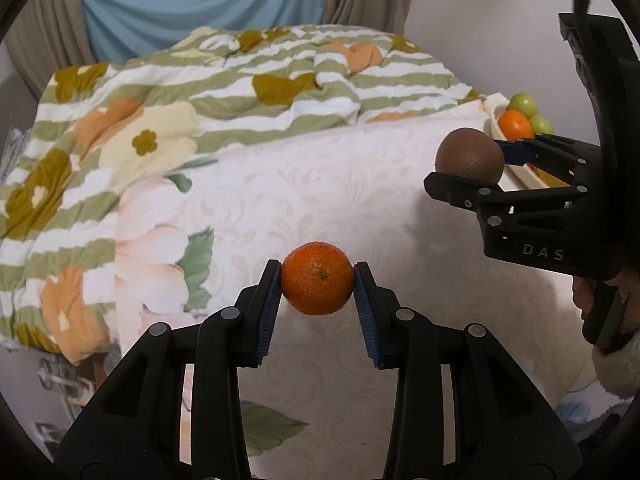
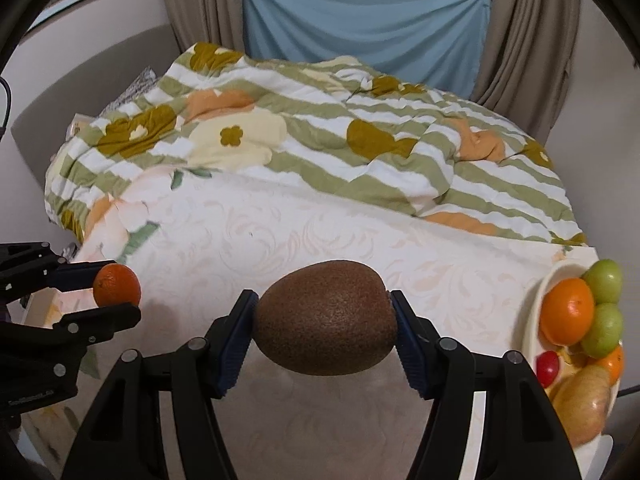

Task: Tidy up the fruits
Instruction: 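Carry the tangerine to the duck plate and open the left tool while the right tool carries the kiwi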

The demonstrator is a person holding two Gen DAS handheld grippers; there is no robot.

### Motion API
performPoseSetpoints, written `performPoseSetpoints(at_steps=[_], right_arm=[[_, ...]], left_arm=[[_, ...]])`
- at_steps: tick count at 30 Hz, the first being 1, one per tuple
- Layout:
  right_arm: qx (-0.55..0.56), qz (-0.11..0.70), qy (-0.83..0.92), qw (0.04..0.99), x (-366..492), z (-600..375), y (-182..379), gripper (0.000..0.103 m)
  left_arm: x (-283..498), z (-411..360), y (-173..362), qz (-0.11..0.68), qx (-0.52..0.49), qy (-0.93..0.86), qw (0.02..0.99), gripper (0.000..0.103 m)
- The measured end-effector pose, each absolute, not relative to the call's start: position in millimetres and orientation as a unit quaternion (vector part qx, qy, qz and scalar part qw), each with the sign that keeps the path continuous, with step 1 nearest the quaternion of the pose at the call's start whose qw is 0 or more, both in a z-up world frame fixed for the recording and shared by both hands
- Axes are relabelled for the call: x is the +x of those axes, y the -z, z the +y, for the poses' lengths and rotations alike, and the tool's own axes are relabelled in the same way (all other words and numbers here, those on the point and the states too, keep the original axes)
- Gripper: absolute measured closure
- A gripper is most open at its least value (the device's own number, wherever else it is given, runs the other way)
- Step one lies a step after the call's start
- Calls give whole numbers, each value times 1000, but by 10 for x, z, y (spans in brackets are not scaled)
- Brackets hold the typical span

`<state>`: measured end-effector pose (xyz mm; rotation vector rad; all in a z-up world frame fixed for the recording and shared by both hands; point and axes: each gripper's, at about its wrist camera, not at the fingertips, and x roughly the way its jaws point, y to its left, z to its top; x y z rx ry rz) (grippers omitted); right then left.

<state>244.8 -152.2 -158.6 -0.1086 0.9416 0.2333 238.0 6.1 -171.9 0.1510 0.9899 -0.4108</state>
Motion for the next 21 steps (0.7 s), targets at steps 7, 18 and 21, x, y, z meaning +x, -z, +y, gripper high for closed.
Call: performPoseSetpoints(at_steps=[7,18,21], right_arm=[[-26,438,-87,894,2229,-1713,1185,42],[10,416,-53,908,1861,-2490,747,42],[12,415,-50,909,1795,-2786,697,42]], left_arm=[[2313,-46,1367,448,70,212,866,60],[2200,-732,907,413,78,234,877,60],[2181,-1045,848,407,75,236,879,60]])
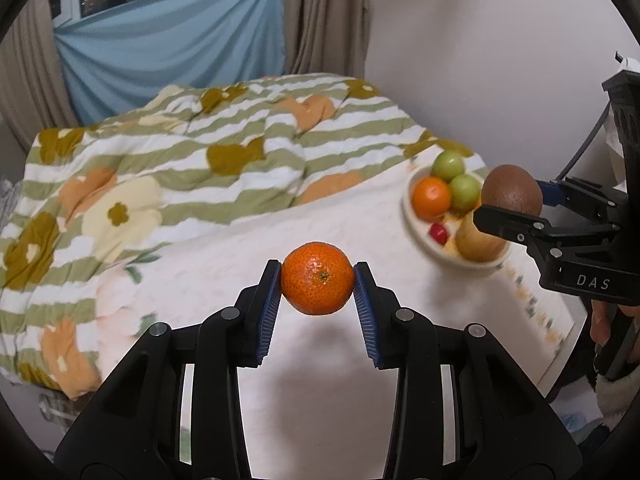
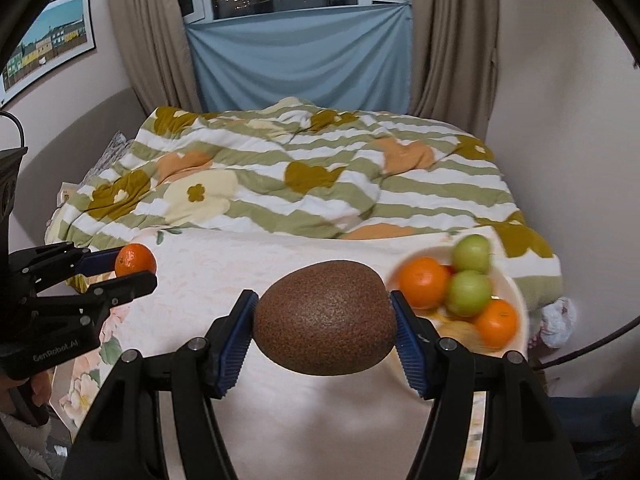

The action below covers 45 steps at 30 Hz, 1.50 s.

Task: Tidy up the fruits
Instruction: 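Carry the tangerine to the duck plate and open the left tool while the right tool carries the kiwi, then lower the brown kiwi onto the duck plate and open the right tool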

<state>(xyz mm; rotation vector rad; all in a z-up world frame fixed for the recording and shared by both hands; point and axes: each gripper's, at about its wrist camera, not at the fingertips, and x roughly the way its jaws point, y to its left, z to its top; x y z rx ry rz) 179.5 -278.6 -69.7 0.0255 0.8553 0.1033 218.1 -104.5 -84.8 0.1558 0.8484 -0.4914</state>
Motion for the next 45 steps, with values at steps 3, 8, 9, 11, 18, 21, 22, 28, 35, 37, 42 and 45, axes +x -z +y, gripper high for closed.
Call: performPoseSetpoints(at_steps=[3,8,9,11,18,21,22,28,35,37,42,45], right_arm=[[13,413,-47,910,1745,-3096,672,42],[9,413,-44,910,1704,-3561,672,42],[10,413,-44,910,1703,-3659,686,42],[12,415,-43,909,1704,-3820,716,42],[18,424,-48,904,1772,-4304,908,42],[22,429,-51,902,1818,-4453,1013,42],[23,431,-52,901,1835,-4495,1053,42],[31,440,-58,896,1875,-4670,1223,42],[38,447,-63,892,1852,-4752,1335,42],[40,446,-64,892,1843,-4764,1341,42],[42,444,-64,893,1830,-4770,1340,42],[43,444,-65,893,1811,-4757,1328,42]], left_arm=[[2174,-1362,840,408,68,239,879,60],[2175,-1899,872,411,61,243,877,60],[2181,-1977,891,411,61,243,876,60],[2202,-2152,936,414,59,244,875,60],[2359,-2662,1160,428,52,241,869,60],[2437,-2814,1286,438,50,239,865,60],[2466,-2860,1336,442,47,239,863,60],[2584,-3043,1575,460,38,241,854,60],[2669,-3128,1673,464,34,243,851,60],[2682,-3131,1680,468,33,237,851,59],[2656,-3080,1611,461,39,210,861,7],[2582,-2976,1483,436,33,199,877,0]])
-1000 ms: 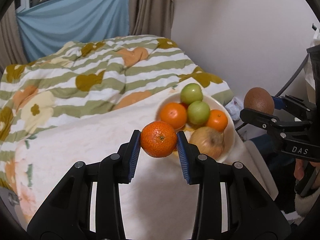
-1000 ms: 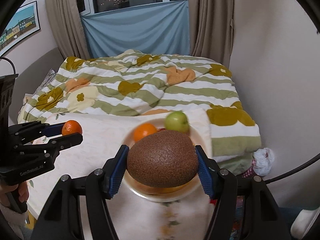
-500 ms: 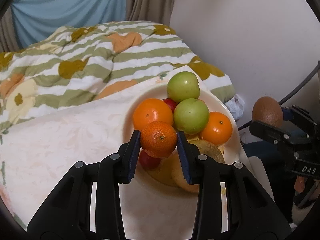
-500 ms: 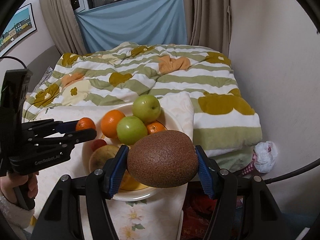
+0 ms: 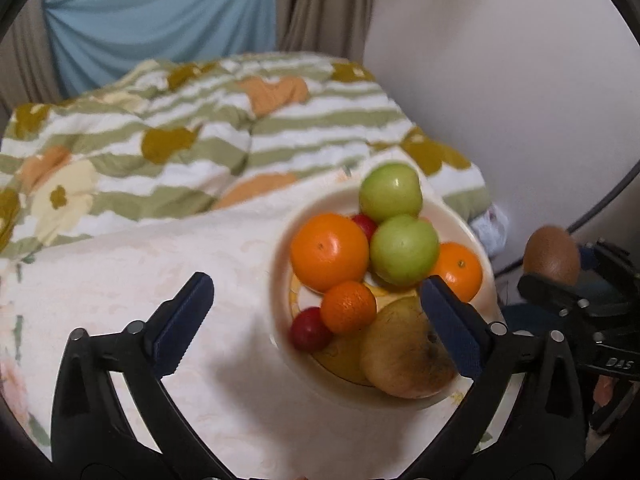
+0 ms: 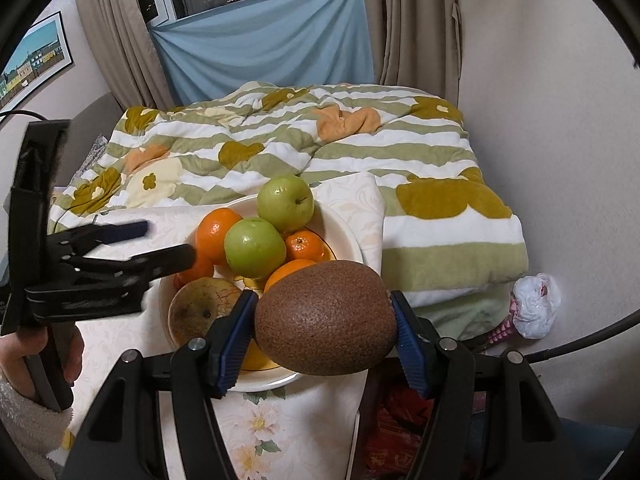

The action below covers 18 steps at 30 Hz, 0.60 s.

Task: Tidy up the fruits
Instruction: 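Lower the brown kiwi onto the duck plate and open the right tool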

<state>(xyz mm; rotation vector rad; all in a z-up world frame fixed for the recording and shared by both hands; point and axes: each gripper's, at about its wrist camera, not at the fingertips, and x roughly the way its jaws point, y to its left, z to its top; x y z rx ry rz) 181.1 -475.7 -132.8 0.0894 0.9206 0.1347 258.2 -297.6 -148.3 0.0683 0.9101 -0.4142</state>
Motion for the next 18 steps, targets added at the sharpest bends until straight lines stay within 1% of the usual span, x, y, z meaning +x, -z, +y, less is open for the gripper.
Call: performPoseSetpoints(at_steps=[7,18], right_arm=[[55,438,-82,894,1781,-4712,1390,42],[75,415,-103,901,1793,-4637,1661,42]], left_arm=[[2482,-2736,1369,442,36,168,880,0],[2248,-2515,1454,458,37,136,878,0]])
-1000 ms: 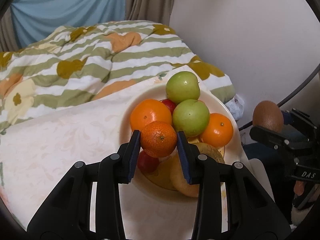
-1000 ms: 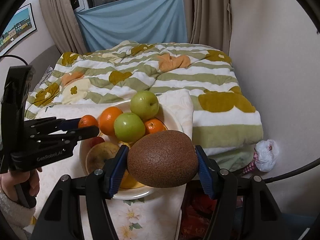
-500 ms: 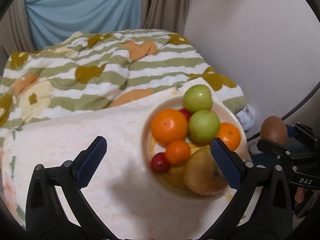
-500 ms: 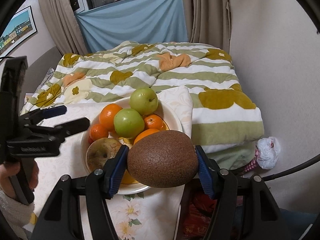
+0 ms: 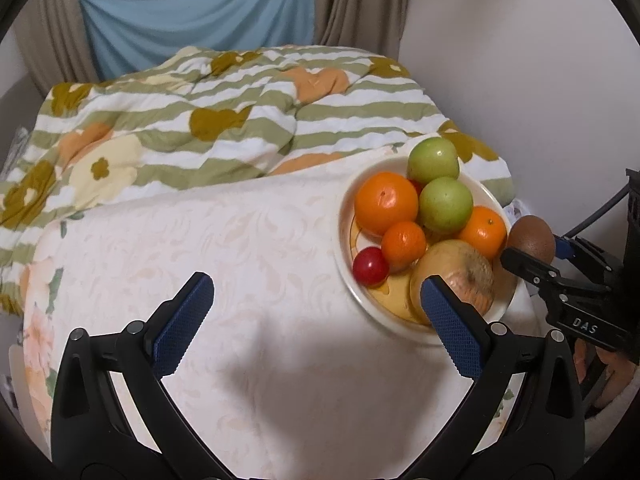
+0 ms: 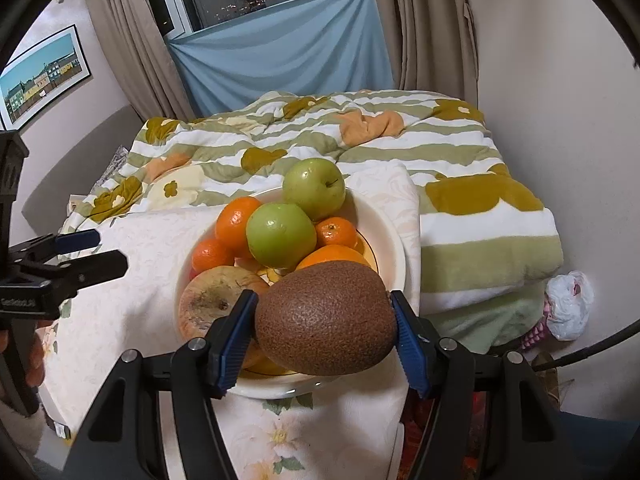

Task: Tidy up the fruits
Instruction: 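Lower the brown kiwi onto the duck plate and open the right tool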

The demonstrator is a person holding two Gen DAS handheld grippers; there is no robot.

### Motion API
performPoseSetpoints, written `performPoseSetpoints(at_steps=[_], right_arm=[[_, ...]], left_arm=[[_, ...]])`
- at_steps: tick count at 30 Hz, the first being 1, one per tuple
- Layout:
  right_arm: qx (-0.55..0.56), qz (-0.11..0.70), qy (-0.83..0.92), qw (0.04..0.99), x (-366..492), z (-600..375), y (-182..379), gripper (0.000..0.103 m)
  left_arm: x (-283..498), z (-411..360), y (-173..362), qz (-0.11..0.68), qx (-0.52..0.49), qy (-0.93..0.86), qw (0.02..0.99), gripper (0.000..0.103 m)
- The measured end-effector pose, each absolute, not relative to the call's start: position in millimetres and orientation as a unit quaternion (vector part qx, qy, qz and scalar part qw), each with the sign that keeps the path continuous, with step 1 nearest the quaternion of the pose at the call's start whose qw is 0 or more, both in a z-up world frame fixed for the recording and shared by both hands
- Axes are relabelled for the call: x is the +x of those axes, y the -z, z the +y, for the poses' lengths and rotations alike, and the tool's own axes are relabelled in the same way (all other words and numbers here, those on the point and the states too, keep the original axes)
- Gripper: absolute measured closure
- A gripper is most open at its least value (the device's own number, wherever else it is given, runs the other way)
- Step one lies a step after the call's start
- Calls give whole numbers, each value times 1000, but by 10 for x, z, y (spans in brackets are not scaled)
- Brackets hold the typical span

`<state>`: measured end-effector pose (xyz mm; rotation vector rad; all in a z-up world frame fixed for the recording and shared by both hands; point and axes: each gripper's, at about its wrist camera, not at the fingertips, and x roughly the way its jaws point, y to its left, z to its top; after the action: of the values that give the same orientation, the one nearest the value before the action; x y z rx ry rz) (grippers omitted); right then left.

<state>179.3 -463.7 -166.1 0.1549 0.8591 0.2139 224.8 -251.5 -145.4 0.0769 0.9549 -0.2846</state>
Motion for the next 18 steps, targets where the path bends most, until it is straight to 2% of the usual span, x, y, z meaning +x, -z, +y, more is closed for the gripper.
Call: performPoseSetpoints(at_steps=[10,12,14,15,18], right_arm=[[108,410,-119,898,1776,-4701,1764,41],[111,406,-125,899,1777,-4708,1752,37],[111,397,-123,903,1764,-4703,1734,21],[110,395,-124,904,1762,-4697,1722,18],[101,389,-114,908,1732,-4685,1665,16]], left_arm=[[2118,-2541,1471,460,30,132,878,0],[2083,-2536,1462,459,28,132,878,0],[2055,-2525,1441,456,28,131,880,0],[2048,-2521,1432,455,30,131,880,0],[2012,-2481,1396,452,33,131,882,0]])
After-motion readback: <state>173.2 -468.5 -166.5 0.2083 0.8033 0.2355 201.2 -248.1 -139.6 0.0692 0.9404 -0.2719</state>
